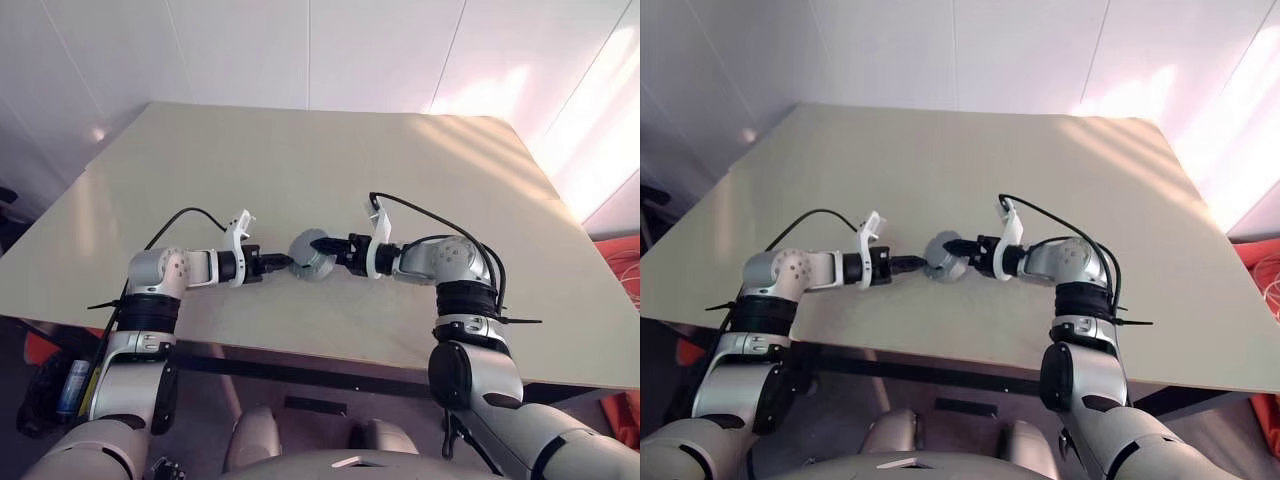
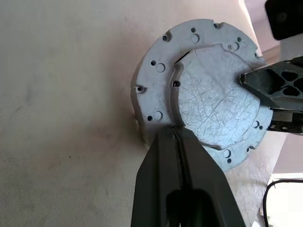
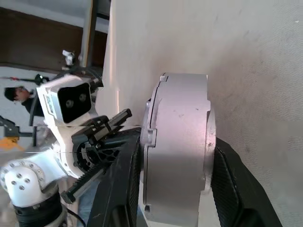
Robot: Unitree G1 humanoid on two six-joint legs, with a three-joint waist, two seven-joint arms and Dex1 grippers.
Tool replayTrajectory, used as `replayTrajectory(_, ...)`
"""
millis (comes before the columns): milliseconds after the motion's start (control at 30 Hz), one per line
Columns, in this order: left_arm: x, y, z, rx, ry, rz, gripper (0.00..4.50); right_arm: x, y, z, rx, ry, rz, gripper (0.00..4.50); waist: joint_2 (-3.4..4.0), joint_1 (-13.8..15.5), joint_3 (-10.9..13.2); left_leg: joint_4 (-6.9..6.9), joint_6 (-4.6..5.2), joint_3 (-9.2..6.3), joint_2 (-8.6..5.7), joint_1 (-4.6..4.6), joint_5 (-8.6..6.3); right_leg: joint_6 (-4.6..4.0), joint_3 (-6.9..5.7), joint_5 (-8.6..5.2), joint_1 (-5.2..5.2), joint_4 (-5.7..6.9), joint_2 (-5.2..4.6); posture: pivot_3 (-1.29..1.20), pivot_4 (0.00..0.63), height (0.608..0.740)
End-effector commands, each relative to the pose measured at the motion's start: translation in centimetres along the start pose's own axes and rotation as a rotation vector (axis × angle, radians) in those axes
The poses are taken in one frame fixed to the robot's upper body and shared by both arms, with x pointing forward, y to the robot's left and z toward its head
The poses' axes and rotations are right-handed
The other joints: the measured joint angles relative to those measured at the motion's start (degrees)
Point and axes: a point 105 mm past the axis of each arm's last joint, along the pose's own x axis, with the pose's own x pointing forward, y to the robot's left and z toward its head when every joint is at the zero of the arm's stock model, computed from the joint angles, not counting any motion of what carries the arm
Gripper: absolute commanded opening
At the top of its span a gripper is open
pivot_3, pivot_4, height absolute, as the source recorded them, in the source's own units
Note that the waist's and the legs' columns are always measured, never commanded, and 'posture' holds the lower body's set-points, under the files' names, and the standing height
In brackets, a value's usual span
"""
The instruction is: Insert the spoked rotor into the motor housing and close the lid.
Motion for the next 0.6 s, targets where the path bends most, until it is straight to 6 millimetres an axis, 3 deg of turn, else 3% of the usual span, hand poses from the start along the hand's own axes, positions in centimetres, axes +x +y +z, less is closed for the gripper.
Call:
replayTrajectory(33,-1.0,-2.4,3.0,0.023,-0.182,-0.146,0.0,0.1,1.2,1.8,0.02,-0.07,0.03,1.96,-0.03,0.04,0.02,0.01,-0.01,0.0,0.01,-0.07,0.01,-0.02,0.0,0.01,-0.09,0.01,0.0,0.0,0.0,0.74)
replayTrajectory(300,-4.4,-2.9,7.2,-0.088,-0.49,-0.254,0.0,0.7,1.5,3.8,0.138,-0.183,0.064,1.96,-0.04,0.01,0.03,0.25,-0.05,0.03,0.06,-0.81,0.04,-0.24,-0.06,-0.08,-1.04,0.78,0.02,0.0,0.0,0.74)
replayTrajectory(600,-5.3,-1.9,7.6,-0.178,-0.587,-0.217,0.0,0.7,2.8,7.5,0.304,-0.38,0.125,1.96,-0.07,0.01,0.05,0.51,-0.14,0.04,0.08,-1.19,0.09,-0.24,-0.13,-0.08,-1.26,0.84,0.02,0.0,0.0,0.74)
